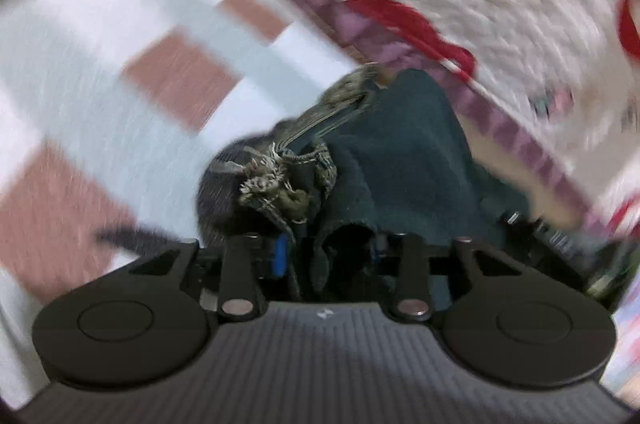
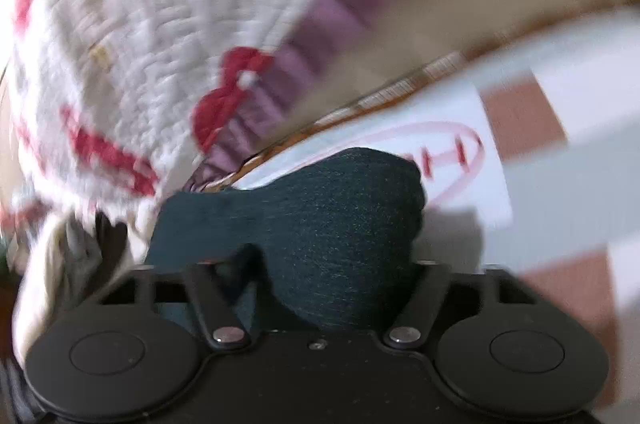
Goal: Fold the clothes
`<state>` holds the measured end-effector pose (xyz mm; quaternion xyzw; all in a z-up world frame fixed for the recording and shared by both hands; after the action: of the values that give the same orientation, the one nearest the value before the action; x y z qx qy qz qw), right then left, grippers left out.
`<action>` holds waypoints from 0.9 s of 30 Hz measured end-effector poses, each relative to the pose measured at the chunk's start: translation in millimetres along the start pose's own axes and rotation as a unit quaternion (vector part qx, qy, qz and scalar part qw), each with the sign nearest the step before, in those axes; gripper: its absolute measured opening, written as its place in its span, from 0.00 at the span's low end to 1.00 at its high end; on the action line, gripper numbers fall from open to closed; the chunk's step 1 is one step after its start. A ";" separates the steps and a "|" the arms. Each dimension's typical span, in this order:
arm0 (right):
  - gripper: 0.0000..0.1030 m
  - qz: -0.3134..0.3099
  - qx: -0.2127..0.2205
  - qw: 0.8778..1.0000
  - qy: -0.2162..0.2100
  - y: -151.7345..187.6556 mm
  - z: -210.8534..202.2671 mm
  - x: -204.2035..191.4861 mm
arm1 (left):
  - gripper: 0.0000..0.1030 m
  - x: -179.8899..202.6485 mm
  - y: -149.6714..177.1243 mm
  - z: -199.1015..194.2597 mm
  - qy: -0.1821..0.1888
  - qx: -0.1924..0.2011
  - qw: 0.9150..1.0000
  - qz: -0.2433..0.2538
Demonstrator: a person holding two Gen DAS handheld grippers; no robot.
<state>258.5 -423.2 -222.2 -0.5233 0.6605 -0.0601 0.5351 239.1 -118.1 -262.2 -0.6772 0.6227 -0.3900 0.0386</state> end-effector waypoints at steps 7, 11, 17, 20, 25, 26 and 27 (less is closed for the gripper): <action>0.39 -0.135 0.011 0.989 0.057 -4.6 -24.1 -20.4 | 0.28 60.0 2.9 -29.9 -0.015 0.073 0.986 0.151; 0.43 -0.115 -0.018 0.990 0.084 4.0 -15.0 4.6 | 0.29 49.9 -2.4 -16.2 -0.019 0.027 0.995 0.092; 0.59 -0.059 -0.017 0.995 0.075 5.0 -20.3 8.4 | 0.55 5.0 9.0 3.1 0.006 -0.028 0.998 -0.051; 0.74 -0.001 -0.011 0.998 0.066 17.6 -29.9 16.1 | 0.56 -1.9 15.3 11.1 0.010 -0.034 0.997 -0.067; 0.77 0.116 0.023 0.993 0.000 49.4 -47.6 27.7 | 0.39 6.4 13.8 9.9 0.023 -0.010 0.998 -0.053; 0.77 0.119 0.029 0.992 -0.008 49.7 -46.8 28.0 | 0.39 9.5 15.6 8.4 0.015 0.002 0.999 -0.038; 0.77 0.121 0.033 0.992 -0.015 49.3 -45.1 28.4 | 0.39 13.2 15.7 7.1 0.007 0.011 1.000 -0.017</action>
<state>196.3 -444.5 -253.0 -0.4228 0.7083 -0.0092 0.5652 229.4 -136.1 -269.2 -0.6846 0.6068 -0.4023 0.0354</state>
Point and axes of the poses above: each gripper's, at about its wrist camera, not at the fingertips, and z roughly the way its jaws point, x to its right, y to its underside, the point moved 9 cm from there along z, roughly the way its jaws point, and after that the axes turned 10 degrees about -y, right-handed, at the moved point
